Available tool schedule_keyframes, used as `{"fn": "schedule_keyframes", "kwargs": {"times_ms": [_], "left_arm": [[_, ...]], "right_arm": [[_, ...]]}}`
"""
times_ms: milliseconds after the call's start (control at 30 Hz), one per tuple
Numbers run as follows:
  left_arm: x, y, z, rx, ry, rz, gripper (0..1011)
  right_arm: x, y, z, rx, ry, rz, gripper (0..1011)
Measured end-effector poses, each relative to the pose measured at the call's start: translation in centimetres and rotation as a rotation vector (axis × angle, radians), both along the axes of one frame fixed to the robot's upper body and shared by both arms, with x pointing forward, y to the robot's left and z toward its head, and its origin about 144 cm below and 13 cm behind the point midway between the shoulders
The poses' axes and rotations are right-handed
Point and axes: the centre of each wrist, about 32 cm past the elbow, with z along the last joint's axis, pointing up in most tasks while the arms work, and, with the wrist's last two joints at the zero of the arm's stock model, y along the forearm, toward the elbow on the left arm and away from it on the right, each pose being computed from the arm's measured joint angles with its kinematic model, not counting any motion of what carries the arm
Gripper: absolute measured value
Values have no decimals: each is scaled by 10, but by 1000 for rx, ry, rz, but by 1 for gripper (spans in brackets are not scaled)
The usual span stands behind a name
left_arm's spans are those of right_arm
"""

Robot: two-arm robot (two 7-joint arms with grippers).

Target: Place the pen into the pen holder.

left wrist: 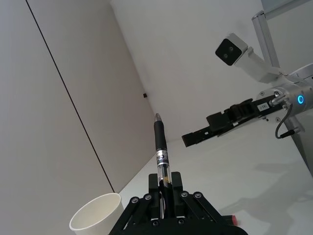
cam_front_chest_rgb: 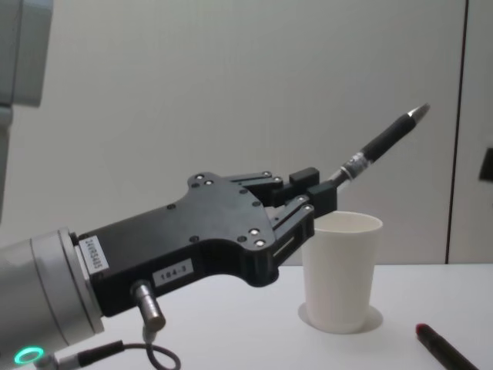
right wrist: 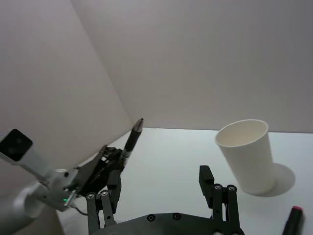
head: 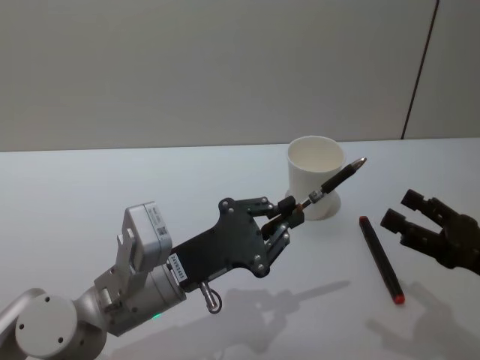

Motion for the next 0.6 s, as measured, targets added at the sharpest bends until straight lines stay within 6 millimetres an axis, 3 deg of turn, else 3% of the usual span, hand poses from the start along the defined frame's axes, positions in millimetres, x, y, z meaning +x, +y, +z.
{"fn": "schedule_keyframes", "kwargs": {"times_ms": [233, 600], "left_arm": [[0, 0, 0, 0, 0, 0, 150], [0, 0, 0, 0, 0, 0, 150]], "right_arm": [[1, -3, -1, 104, 70, 64, 1002], [9, 10, -4, 209, 134, 133, 1001]]}}
